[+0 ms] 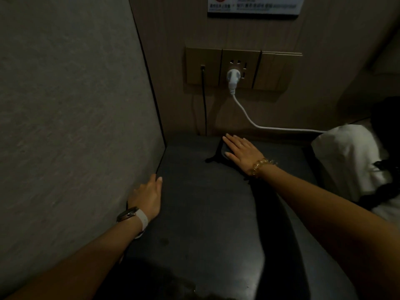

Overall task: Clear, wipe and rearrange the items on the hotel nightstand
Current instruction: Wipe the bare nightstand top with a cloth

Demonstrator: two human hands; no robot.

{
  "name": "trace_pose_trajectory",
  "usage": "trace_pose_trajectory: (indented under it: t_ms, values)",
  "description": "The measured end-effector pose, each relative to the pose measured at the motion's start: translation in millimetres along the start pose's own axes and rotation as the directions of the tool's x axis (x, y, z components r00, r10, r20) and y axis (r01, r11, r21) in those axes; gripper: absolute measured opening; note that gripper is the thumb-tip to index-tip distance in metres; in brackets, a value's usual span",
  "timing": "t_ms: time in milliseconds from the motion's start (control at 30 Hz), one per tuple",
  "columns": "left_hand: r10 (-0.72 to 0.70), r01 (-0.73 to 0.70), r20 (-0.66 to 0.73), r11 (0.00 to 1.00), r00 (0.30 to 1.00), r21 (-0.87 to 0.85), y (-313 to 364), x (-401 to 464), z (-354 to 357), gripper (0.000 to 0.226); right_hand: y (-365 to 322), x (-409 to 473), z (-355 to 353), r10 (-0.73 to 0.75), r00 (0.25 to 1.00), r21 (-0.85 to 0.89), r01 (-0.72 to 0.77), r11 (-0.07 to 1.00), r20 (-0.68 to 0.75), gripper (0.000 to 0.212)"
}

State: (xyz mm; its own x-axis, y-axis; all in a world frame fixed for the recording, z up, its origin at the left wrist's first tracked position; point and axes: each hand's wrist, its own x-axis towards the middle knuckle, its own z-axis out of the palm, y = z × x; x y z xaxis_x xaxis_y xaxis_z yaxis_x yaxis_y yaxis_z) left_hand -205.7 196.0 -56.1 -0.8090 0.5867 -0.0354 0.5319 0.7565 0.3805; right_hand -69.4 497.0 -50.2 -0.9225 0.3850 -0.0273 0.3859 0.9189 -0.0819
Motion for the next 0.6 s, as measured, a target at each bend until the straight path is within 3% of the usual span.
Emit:
trace_pose_trajectory:
  t_ms: [367,600]
  values:
    - [0.005,-0.005,-0.005,1.000,1.000,-0.028,-0.8,0.1,-0.1,0.040,95.3,-80.1,-3.8,0.309,0.951,-0.014,-0.309,0.951,0.011,0.059]
    - [0.010,-0.010,-0.014,1.000,1.000,-0.027,-2.6,0.5,1.0,0.041,113.6,-99.4,2.7,0.646,0.764,0.196,-0.631,0.751,-0.016,0.059]
